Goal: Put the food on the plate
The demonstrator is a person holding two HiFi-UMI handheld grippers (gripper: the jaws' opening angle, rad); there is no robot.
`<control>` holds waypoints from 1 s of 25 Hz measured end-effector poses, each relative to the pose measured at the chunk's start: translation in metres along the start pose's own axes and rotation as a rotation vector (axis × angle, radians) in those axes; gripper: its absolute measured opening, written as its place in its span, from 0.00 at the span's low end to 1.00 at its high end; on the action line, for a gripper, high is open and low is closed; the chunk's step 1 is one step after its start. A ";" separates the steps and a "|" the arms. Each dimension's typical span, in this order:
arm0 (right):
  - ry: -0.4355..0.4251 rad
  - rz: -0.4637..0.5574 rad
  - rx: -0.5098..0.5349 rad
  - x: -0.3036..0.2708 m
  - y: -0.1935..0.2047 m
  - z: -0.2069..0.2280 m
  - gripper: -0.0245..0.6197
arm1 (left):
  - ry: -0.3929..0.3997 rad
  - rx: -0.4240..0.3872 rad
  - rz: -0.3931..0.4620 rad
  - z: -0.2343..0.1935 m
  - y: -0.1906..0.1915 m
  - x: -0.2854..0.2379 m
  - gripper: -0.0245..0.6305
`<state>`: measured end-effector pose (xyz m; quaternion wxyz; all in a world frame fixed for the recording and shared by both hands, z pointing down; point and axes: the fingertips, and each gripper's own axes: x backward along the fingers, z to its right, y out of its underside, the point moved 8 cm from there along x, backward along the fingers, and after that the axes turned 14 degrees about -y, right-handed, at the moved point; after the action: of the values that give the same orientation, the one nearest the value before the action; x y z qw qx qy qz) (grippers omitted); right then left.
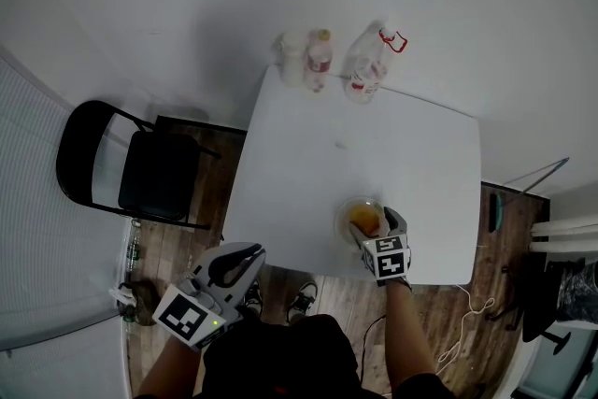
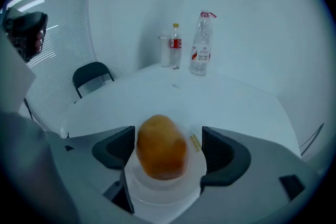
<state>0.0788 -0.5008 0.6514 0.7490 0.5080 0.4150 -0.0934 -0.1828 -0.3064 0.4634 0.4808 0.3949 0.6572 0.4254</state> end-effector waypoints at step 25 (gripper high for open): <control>0.297 0.920 0.206 0.326 -0.107 -0.166 0.07 | 0.312 -0.156 0.308 0.059 -0.102 0.037 0.10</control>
<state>0.1397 -0.3200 0.3211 0.5914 0.7178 0.2383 0.2799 -0.1455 -0.2949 0.3466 0.3318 0.3815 0.6206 0.5993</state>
